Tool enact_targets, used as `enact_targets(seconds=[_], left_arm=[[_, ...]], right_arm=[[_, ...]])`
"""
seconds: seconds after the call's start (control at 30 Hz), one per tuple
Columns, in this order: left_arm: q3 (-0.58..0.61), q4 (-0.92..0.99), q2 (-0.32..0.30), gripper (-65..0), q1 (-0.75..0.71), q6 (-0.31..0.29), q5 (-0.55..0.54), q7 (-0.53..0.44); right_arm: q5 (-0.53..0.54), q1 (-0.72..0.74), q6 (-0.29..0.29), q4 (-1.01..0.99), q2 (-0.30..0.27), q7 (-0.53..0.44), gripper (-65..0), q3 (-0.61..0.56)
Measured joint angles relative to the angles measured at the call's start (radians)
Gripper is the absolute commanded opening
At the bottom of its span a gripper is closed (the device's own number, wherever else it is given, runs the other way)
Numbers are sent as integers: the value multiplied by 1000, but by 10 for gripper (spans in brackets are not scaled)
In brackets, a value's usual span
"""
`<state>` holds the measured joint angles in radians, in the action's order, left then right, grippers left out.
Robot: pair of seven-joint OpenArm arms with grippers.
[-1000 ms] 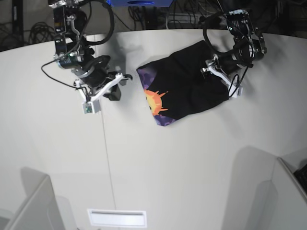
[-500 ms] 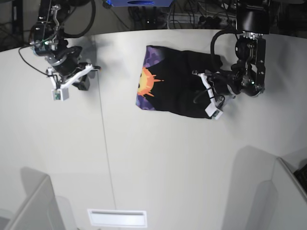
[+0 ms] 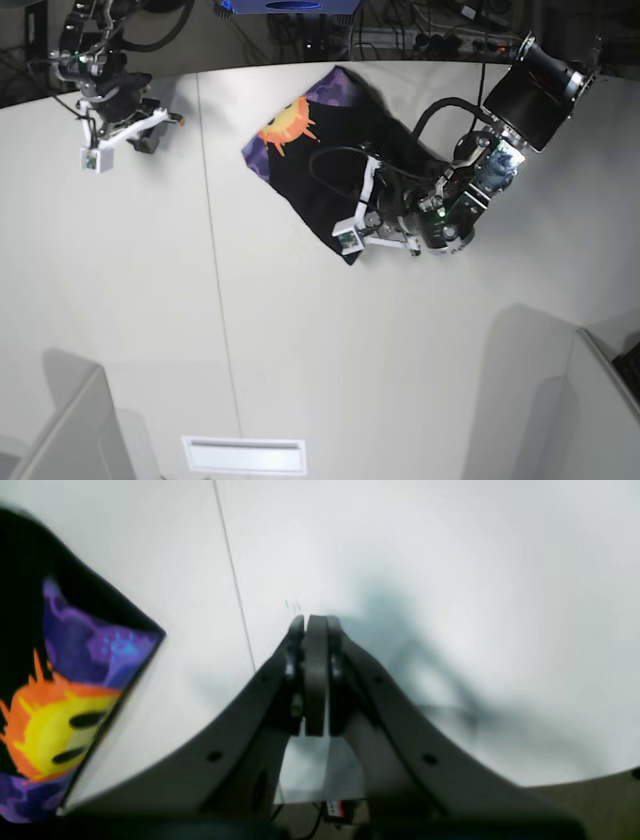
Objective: Fold the T-shirt properly
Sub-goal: 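Release the right gripper and drag the bundle with the left gripper, then rotate the bundle with the left gripper so the sun print faces the robot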
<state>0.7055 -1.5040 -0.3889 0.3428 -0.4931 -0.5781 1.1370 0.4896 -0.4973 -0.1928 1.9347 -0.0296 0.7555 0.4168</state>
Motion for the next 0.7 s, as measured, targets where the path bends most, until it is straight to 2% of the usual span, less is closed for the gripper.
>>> enact_targets(seconds=[0.13,0.23,0.33,0.5,0.6,0.7], left_arm=[[116,-2,3,-650,61,-13,85,-27],[208,-4,1,-650,97,-101,211,-119],[249,-11,6,-650,104,-201,329,-172],[260,2,47,-650,100,-209,494,-217],[251,46,53,-650,114,-208,505,-283],[249,69,66,-650,119,-208,507,-283]], right_arm=[[0,-9,0,0,41,-4,-650,52],[0,-20,0,0,69,-1,-650,71],[-1,-34,0,-2,81,0,-650,74],[0,-39,0,-4,115,-3,-650,78],[0,-41,0,-5,120,-1,-650,78],[0,-37,0,-5,118,-2,-650,76]])
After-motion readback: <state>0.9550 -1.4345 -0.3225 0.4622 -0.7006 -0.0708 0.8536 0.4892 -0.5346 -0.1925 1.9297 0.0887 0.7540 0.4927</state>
